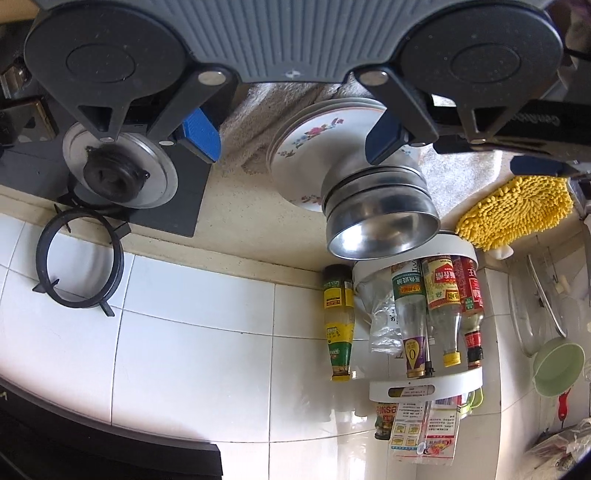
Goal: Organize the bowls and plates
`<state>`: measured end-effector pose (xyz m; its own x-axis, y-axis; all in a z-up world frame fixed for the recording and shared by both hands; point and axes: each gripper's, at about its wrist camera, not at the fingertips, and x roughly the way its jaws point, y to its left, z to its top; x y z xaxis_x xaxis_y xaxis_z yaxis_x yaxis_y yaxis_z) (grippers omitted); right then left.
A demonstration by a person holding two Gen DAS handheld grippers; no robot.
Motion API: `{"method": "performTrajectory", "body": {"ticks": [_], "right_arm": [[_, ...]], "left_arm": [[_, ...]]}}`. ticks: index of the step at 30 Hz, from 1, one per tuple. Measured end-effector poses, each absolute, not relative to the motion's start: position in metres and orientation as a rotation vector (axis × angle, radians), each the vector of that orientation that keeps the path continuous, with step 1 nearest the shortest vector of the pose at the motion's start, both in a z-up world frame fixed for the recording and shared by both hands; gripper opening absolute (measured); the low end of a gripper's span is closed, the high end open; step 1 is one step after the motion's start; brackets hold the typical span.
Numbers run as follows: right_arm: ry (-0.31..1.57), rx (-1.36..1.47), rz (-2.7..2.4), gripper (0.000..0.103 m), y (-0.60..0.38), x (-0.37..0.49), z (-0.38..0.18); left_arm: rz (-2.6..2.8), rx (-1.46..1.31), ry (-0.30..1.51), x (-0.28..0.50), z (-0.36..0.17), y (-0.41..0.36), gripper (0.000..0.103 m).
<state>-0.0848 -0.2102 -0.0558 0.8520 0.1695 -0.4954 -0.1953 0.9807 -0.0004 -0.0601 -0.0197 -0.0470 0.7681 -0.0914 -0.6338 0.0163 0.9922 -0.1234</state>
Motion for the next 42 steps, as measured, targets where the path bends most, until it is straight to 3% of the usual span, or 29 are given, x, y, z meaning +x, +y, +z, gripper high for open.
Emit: {"method": "performTrajectory", "body": {"ticks": [42], "right_arm": [[0.525, -0.035, 0.241, 0.096, -0.203, -0.100, -0.055]], "left_arm": [[0.035, -0.013, 0.684, -0.084, -0.037, -0.018, 0.103]]}}
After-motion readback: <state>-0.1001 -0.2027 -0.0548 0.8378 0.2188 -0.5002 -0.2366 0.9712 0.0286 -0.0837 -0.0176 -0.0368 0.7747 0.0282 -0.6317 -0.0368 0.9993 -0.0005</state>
